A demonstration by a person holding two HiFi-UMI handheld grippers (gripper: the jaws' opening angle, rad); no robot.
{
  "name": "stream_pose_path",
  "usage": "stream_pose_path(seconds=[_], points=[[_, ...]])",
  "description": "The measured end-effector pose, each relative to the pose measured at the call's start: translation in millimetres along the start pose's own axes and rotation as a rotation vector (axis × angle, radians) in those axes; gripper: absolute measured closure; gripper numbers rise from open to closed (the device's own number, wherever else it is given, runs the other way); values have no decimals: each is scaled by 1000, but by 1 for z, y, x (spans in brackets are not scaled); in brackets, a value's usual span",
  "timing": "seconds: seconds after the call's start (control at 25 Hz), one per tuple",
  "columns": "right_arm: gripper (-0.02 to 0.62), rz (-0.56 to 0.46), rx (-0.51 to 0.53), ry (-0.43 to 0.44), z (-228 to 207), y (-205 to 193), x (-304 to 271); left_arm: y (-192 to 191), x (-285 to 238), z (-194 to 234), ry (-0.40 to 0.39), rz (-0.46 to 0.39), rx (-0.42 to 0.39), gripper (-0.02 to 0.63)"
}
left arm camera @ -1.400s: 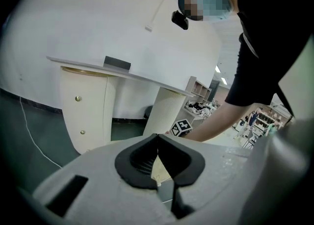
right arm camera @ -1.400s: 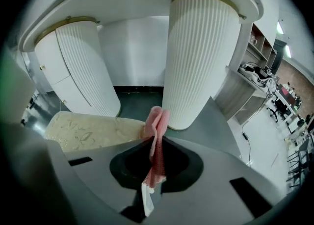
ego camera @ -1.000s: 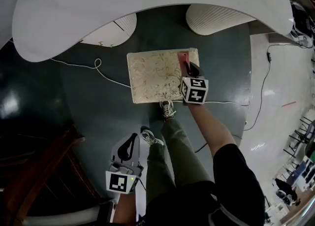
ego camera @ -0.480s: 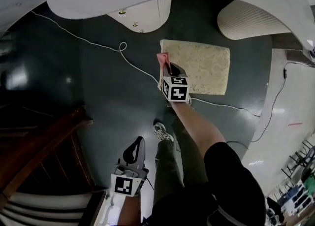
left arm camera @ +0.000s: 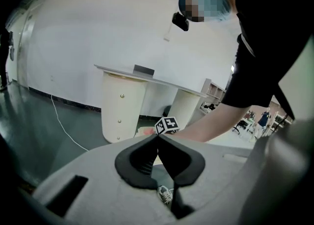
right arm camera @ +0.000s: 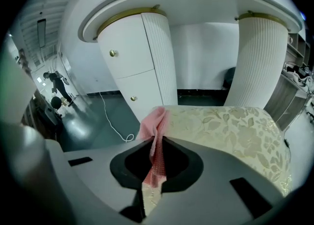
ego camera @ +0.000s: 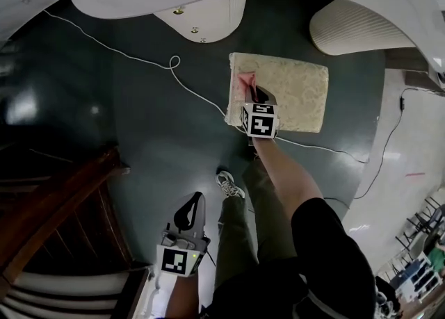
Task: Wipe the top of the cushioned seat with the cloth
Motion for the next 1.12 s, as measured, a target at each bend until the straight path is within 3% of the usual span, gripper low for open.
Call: stream_pose_path(seconds=[0.36, 0.72, 0.96, 1.12], points=[[571, -23, -86, -179, -107, -11, 43, 12, -44, -25, -149, 24, -60, 589], [571, -26, -132, -372, -213, -26, 94, 21, -83, -54, -250, 51, -107, 589], [572, 36, -174, -495, -253, -40, 114, 25, -92, -63, -274, 58, -115, 589], [572, -8, -189, -507, -248, -37, 124, 25, -87, -58, -256, 56, -114, 589]])
Point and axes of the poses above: the fingertips, and each gripper's own axes: x backward along the fingers, z to its left, y out of its top, the point moved 8 cm from there along x, backward along the fingers, and after that the axes turned 5 degrees about y, right-handed, at the moved point
